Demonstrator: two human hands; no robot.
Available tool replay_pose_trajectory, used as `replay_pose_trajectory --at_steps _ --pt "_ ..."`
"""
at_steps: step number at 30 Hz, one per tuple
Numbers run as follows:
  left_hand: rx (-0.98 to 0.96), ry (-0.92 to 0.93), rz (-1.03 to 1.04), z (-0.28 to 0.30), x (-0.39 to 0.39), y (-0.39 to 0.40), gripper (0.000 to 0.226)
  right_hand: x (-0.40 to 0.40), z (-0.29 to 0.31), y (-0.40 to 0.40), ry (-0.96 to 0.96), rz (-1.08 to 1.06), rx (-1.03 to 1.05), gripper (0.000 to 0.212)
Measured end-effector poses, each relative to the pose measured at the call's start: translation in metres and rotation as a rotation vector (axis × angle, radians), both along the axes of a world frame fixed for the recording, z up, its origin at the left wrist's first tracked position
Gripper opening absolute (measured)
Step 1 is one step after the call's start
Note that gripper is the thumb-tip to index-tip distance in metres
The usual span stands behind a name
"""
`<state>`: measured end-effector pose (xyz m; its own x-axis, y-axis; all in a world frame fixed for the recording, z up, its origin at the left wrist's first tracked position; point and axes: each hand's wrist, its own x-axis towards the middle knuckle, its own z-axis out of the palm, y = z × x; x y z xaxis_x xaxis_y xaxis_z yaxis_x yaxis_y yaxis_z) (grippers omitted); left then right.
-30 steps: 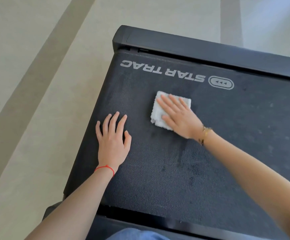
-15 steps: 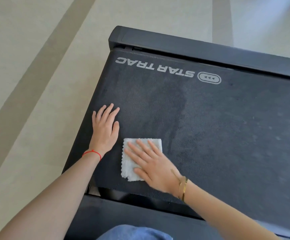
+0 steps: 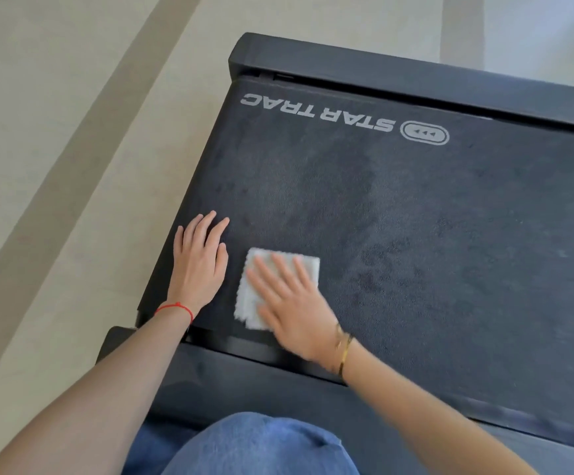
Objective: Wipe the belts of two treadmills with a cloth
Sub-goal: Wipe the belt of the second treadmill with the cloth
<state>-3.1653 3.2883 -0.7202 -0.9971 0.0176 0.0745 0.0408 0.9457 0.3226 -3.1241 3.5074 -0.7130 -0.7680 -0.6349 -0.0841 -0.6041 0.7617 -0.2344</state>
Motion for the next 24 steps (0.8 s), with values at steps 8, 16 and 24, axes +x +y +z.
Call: replay_pose_trajectory --at_steps 8,16,24 --pt "0.004 0.049 0.001 0.003 -0.008 0.034 0.041 -0.024 0.001 0.064 0.011 -0.17 0.053 0.057" --pt "0.012 0.037 0.095 0.0 -0.026 0.067 0.043 -0.048 0.007 0.062 -0.019 -0.475 0.029 0.057" --pt "0.0 0.016 0.158 -0.003 -0.044 0.093 0.044 0.008 0.003 0.091 -0.028 -0.182 0.0 0.058"
